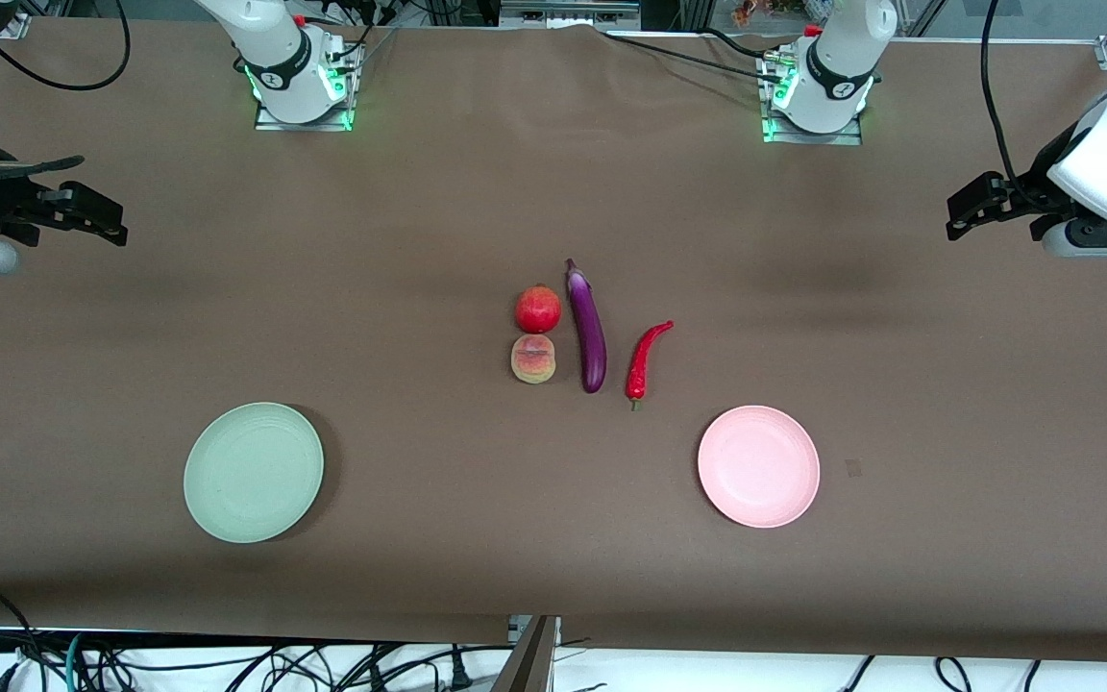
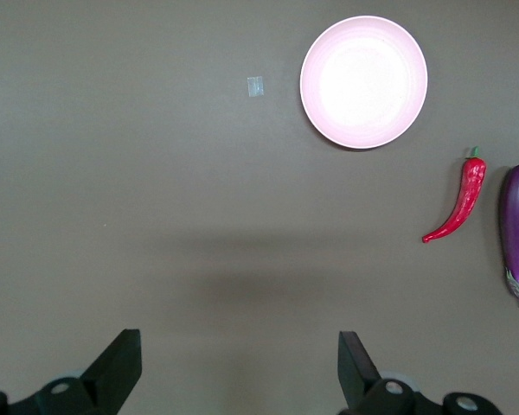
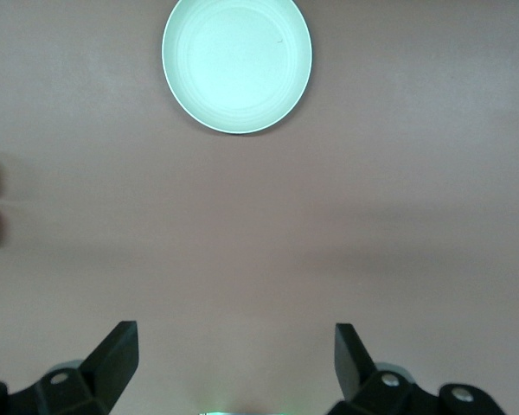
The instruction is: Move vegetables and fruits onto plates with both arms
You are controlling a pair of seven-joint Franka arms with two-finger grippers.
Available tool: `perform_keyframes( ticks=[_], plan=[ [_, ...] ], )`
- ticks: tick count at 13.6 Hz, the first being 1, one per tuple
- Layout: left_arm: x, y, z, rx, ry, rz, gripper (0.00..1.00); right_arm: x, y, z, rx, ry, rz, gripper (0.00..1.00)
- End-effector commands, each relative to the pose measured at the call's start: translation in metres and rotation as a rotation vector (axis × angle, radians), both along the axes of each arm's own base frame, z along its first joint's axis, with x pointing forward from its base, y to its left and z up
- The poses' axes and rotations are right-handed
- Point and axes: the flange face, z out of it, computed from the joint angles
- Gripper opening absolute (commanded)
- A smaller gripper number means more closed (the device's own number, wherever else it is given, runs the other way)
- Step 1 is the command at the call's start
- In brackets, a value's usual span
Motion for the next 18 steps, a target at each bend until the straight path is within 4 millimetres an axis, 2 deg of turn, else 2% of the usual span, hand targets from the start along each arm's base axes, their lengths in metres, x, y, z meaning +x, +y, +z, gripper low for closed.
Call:
perform_keyframes(
  ticks=[1, 8, 18],
  plan=[
    [0.006, 0.001, 0.004, -0.020, 0.000, -0.021, 1.00, 0.001, -0.005, 0.003, 0.001, -0.005, 0.006, 1.00],
    [0.005, 0.002, 0.004, -0.008, 0.001, -0.022, 1.00, 0.002, -0.004, 0.003, 0.001, -0.007, -0.005, 1.00],
    [0.010, 0.001, 0.001, -0.007, 0.005, -0.011, 1.00, 0.013, 0.005, -0.024, -0.005, 0.037, 0.009, 1.00]
  ],
)
